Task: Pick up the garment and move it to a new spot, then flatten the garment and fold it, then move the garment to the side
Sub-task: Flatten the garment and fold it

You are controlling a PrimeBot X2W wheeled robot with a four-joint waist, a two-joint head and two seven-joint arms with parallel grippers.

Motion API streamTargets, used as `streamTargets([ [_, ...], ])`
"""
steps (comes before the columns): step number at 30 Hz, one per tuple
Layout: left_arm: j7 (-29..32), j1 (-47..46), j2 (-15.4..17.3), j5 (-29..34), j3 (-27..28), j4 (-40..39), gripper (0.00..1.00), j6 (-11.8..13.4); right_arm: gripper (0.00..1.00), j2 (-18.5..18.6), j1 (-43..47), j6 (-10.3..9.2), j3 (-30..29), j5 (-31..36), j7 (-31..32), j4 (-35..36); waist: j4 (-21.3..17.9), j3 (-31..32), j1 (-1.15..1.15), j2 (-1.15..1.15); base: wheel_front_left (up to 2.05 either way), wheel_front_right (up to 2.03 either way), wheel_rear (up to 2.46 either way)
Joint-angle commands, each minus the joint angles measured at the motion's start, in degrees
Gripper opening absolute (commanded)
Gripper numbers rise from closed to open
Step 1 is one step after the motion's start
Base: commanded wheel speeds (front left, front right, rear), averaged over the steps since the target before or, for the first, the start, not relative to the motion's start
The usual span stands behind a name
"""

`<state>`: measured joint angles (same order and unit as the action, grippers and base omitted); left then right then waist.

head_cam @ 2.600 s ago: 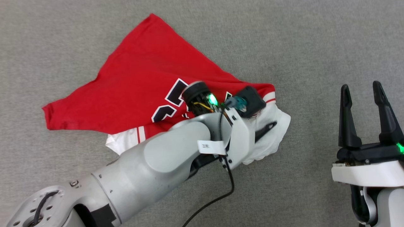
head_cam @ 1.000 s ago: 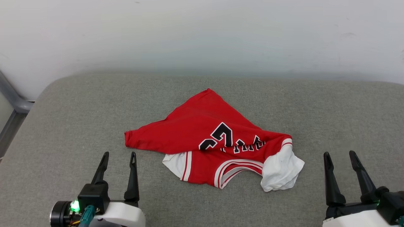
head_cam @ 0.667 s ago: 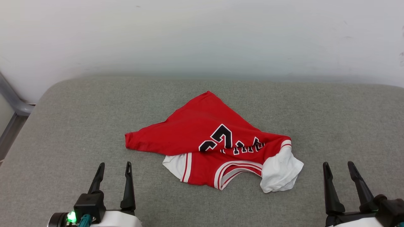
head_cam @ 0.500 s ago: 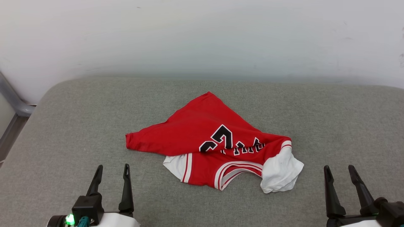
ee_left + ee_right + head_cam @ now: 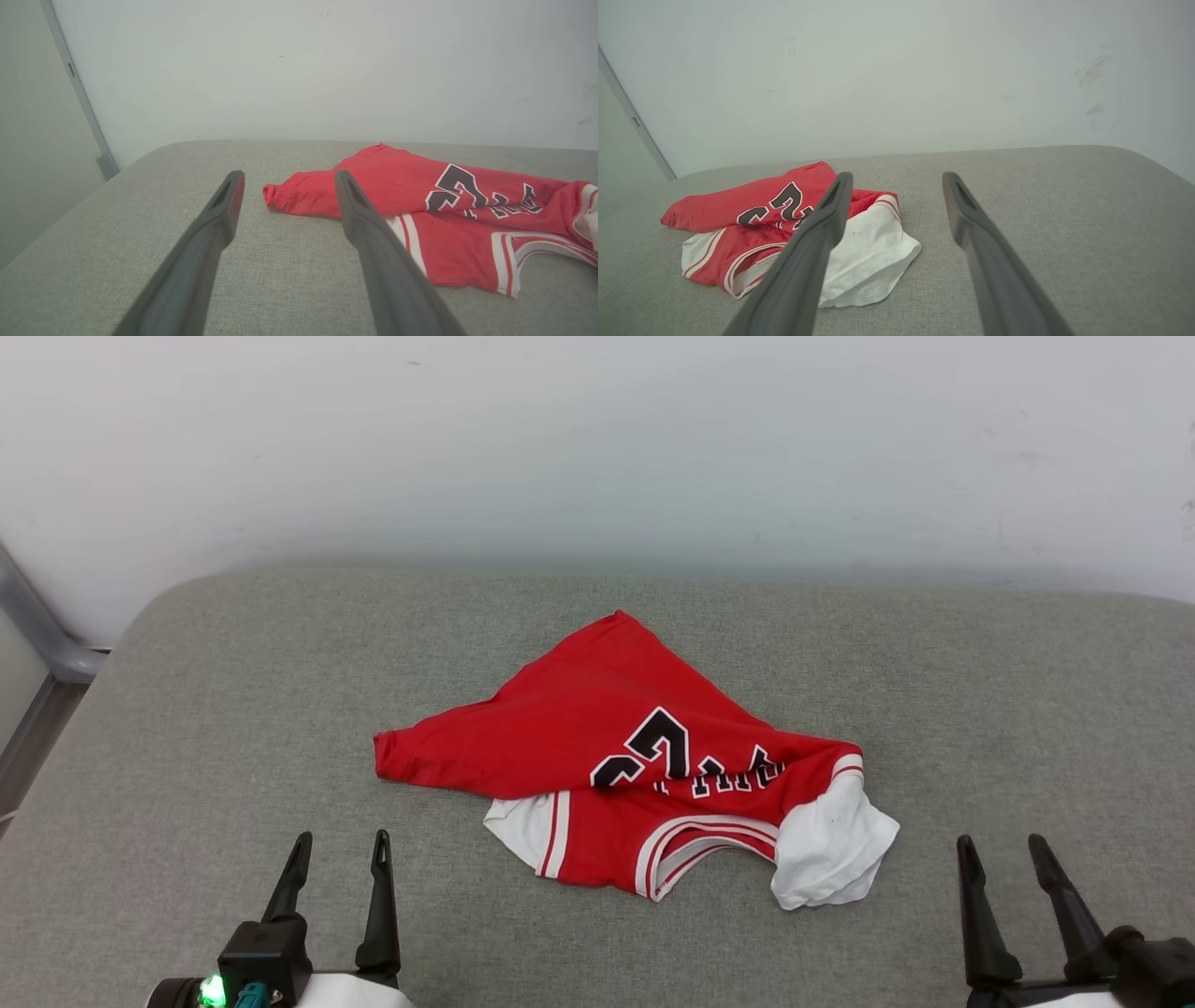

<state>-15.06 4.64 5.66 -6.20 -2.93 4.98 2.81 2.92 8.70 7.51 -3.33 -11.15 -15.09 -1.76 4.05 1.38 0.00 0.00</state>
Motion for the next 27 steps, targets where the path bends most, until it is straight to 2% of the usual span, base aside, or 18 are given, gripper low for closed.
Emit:
streamTargets([
  [1,-0.17,0.51,-0.29,0.52,0.48,0.17,1.00,-0.46,1.00,-0.08,-0.58,-0.04,-0.51,0.15,-0.12,0.16,0.03,0.01,0.00,0.00,0.00,0.00,0.00],
  [8,-0.16,-0.63,-1.40,1.34,1.07,0.64,1.00,-1.63,1.00,0.11,-8.83,-0.03,-3.79,4.64,-0.13,3.23,0.33,-0.47,0.00,0.00,0.00,0.00,0.00],
  [11,-0.17,-1.05,-1.73,1.58,1.04,0.81,1.00,-1.98,1.00,2.80,-12.94,-0.04,-3.72,4.80,-0.12,2.94,0.55,-0.89,0.00,0.00,0.00,0.00,0.00],
  [14,-0.17,-1.43,-1.89,1.69,1.00,1.00,1.00,-2.30,1.00,6.92,-17.55,-0.04,-1.95,3.67,-0.12,1.67,0.81,-1.26,0.00,0.00,0.00,0.00,0.00],
  [18,-0.17,-1.43,-2.13,1.82,1.24,1.20,1.00,-2.66,1.00,14.20,-22.16,-0.04,3.96,1.07,0.94,-3.09,1.00,-1.50,0.00,0.00,0.00,0.00,0.00],
  [23,-0.17,-1.87,-2.35,2.02,1.61,1.03,1.00,-2.75,1.00,22.53,-27.87,-0.04,13.60,-5.29,10.17,-6.51,1.15,-2.38,0.00,0.00,0.00,0.00,0.00],
  [27,-0.17,-2.77,-2.51,2.00,1.57,0.83,1.00,-3.07,1.00,29.18,-31.31,-0.05,22.13,-10.59,18.61,-6.55,1.52,-3.40,0.00,0.00,0.00,0.00,0.00],
])
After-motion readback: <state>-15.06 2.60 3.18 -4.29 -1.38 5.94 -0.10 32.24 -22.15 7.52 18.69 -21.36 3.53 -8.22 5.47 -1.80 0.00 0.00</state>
